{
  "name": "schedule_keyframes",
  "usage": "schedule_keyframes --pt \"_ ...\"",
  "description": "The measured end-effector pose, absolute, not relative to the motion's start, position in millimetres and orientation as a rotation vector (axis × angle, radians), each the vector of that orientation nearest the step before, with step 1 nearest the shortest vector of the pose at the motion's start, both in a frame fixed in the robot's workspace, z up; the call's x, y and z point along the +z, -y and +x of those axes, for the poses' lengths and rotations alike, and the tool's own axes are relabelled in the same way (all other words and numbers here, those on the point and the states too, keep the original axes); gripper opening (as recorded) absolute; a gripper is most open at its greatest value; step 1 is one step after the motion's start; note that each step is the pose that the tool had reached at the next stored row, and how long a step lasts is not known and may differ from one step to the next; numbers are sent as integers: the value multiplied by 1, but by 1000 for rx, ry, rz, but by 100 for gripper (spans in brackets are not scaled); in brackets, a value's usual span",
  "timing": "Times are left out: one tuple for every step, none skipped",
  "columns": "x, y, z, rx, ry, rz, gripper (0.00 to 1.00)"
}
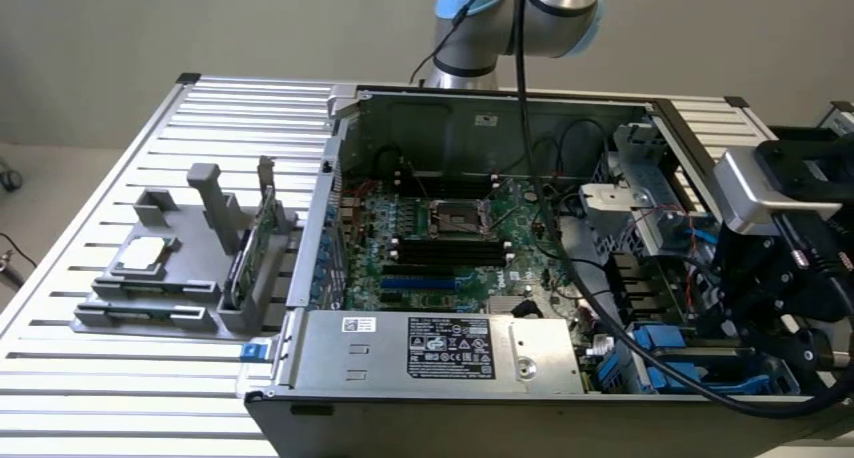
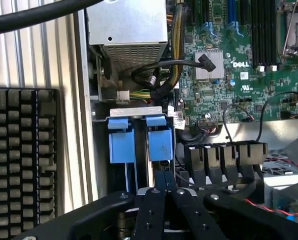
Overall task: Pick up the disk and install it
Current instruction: 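Insert the disk into the insertion slot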
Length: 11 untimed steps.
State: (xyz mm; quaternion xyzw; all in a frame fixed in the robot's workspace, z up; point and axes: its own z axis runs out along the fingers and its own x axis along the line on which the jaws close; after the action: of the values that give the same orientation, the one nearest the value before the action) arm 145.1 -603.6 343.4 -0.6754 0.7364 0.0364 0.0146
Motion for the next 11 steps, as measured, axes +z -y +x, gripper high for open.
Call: schedule_keyframes --pt "344 604 145 113 -2306 -2087 11" --pt "344 604 145 113 -2319 -2070 11" --pt "344 604 145 113 -2334 -2053 11" --pt "344 604 145 112 -2347 -2037 11" --pt "344 604 145 112 -2361 -2021 11" --pt "345 604 145 112 -2374 -2005 11" --pt "345 604 145 112 -2386 -1989 11" --pt "345 604 145 111 -2399 -1973 11" --pt "346 604 145 111 -2412 -1956 11" --pt "346 604 145 111 -2424 -1940 11" --pt "347 604 145 111 -2436 -1924 11"
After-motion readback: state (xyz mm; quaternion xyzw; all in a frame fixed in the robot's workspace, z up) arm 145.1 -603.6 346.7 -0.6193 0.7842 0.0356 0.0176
